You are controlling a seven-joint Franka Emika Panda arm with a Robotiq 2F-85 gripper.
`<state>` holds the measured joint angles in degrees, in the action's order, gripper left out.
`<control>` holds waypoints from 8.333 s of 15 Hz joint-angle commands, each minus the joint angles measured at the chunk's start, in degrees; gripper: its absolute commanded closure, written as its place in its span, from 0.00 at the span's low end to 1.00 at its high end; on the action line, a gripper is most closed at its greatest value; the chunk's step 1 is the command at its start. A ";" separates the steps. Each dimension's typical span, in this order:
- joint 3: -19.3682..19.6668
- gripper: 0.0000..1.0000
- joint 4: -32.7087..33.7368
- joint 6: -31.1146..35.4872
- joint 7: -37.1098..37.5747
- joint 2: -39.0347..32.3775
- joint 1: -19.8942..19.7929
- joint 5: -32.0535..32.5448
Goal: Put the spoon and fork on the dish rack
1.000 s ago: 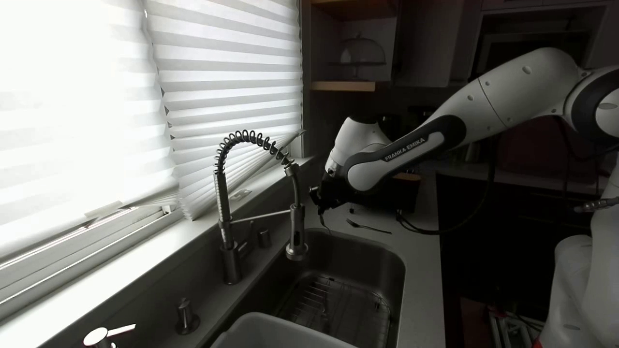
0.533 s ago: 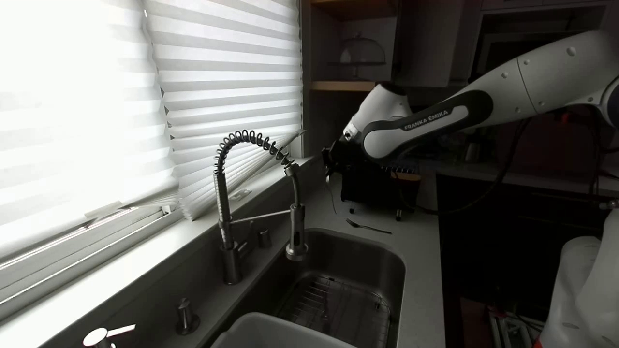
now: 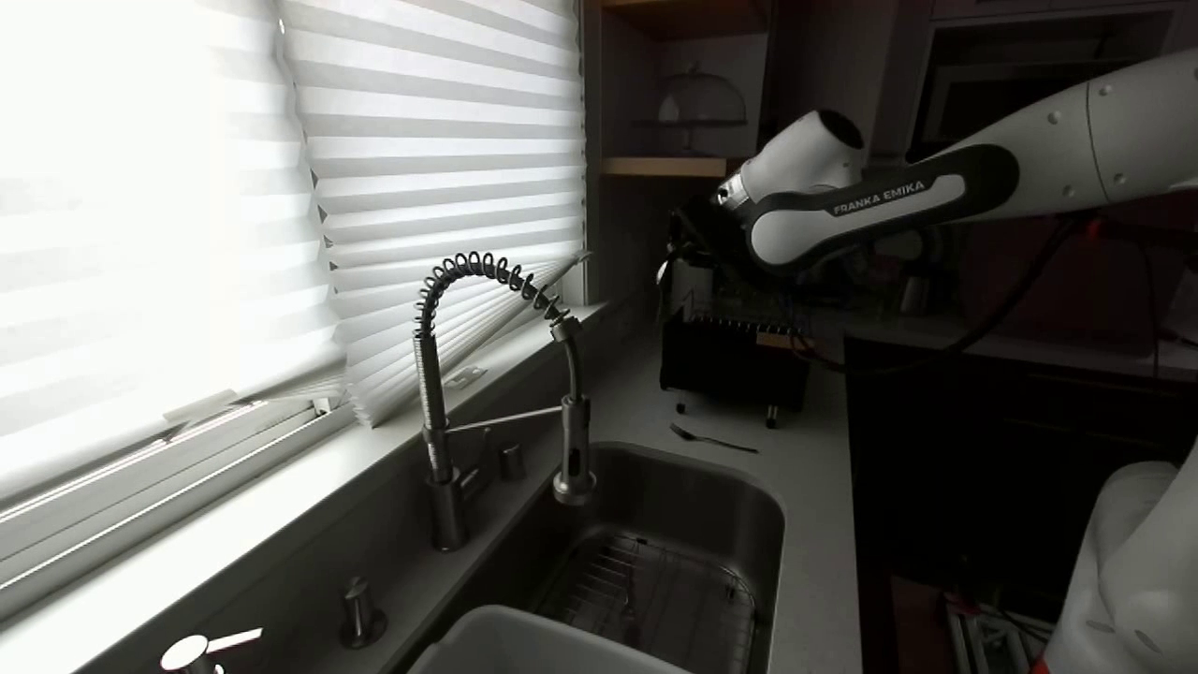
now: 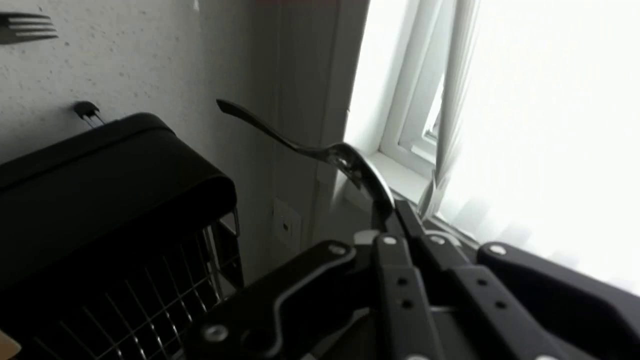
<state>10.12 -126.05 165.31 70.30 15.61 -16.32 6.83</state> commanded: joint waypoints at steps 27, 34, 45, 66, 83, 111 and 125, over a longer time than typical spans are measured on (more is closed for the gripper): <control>-10.07 0.70 1.16 4.32 29.58 -5.81 -22.30 14.02; -11.33 0.19 0.00 2.39 29.03 -4.05 -21.84 14.81; -7.14 0.00 -1.04 -14.62 10.71 -8.07 -5.70 4.70; 2.05 0.00 8.15 -29.39 -42.99 -26.29 1.07 -1.31; 2.18 0.00 7.66 -30.12 -72.10 -28.30 -0.41 -10.88; 1.63 0.27 6.86 -27.59 -81.99 -30.83 -2.13 -16.51; 1.69 0.66 7.35 -28.76 -82.67 -31.09 -2.23 -17.18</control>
<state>12.29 -118.69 136.88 -10.65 -15.00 -17.75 -9.03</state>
